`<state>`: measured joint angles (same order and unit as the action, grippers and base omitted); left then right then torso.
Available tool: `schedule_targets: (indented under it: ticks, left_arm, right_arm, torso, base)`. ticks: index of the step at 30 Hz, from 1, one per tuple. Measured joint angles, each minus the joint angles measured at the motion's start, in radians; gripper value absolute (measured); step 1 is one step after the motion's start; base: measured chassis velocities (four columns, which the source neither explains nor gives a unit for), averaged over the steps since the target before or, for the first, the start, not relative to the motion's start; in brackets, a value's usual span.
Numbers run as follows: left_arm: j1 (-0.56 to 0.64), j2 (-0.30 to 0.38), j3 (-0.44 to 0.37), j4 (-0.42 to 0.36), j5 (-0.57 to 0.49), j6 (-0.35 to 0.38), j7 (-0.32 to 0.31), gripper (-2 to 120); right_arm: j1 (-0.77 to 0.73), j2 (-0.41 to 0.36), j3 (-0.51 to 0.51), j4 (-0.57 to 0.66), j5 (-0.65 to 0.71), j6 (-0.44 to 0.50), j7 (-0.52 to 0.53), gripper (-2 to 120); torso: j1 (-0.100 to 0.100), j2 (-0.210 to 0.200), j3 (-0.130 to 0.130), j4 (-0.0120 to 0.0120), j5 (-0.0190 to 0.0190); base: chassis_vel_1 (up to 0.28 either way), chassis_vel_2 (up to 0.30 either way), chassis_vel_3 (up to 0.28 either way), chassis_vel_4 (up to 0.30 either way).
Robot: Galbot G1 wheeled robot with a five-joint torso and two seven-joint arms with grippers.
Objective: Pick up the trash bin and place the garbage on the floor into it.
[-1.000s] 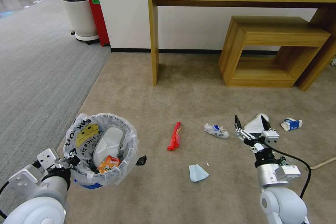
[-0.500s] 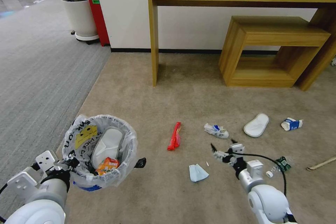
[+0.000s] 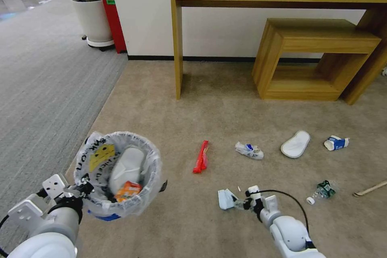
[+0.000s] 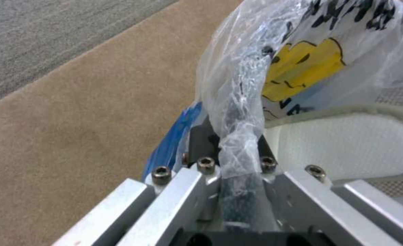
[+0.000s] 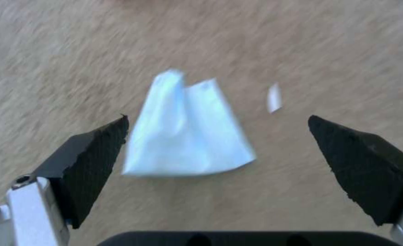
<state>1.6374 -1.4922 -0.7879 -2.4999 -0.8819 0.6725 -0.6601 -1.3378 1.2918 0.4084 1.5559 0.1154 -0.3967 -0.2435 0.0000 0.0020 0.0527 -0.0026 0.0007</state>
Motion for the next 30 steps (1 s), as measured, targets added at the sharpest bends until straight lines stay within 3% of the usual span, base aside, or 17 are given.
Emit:
schedule_targets:
  ticks: [9, 13, 17, 20, 22, 24, 30]
  left_arm:
    - [0.008, -0.012, 0.014, 0.000, 0.005, 0.000, 0.000, 0]
    - [0.014, -0.014, 0.009, 0.000, 0.006, -0.001, 0.002, 0]
    - [0.016, -0.014, 0.008, -0.001, 0.006, -0.001, 0.002, 0]
    - [0.016, -0.015, 0.008, -0.001, 0.007, -0.001, 0.003, 0]
    - [0.016, -0.015, 0.008, -0.001, 0.008, -0.001, 0.003, 0]
    - [0.015, -0.015, 0.008, -0.001, 0.010, -0.002, 0.004, 0]
    - [0.010, -0.016, 0.011, -0.001, 0.012, -0.002, 0.005, 0]
  right_arm:
    - [0.046, 0.027, -0.024, -0.096, -0.021, 0.013, -0.032, 93]
    - [0.073, 0.031, -0.026, -0.133, -0.024, 0.028, -0.034, 76]
    - [0.082, 0.033, -0.027, -0.145, -0.025, 0.033, -0.034, 67]
    - [0.095, 0.036, -0.028, -0.165, -0.027, 0.047, -0.035, 48]
    - [0.096, 0.036, -0.028, -0.169, -0.029, 0.051, -0.035, 47]
    - [0.099, 0.035, -0.025, -0.180, -0.038, 0.068, -0.039, 35]
    - [0.095, 0.029, -0.015, -0.187, -0.046, 0.088, -0.045, 18]
  torso:
    - [0.000, 0.000, 0.000, 0.0002, 0.0000]
    - [0.000, 0.000, 0.000, 0.0001, 0.0000]
    - [0.000, 0.000, 0.000, 0.0002, 0.0000]
    - [0.000, 0.000, 0.000, 0.0002, 0.0000]
    - [0.000, 0.000, 0.000, 0.0001, 0.0000]
    - [0.000, 0.000, 0.000, 0.0002, 0.0000]
    - [0.000, 0.000, 0.000, 0.0001, 0.0000]
  base:
    - [0.000, 0.000, 0.000, 0.000]
    - [0.000, 0.000, 0.000, 0.000]
    - [0.000, 0.000, 0.000, 0.000]
    - [0.000, 0.000, 0.000, 0.000]
    - [0.000, 0.000, 0.000, 0.000]
    - [0.000, 0.000, 0.000, 0.000]
    - [0.000, 0.000, 0.000, 0.000]
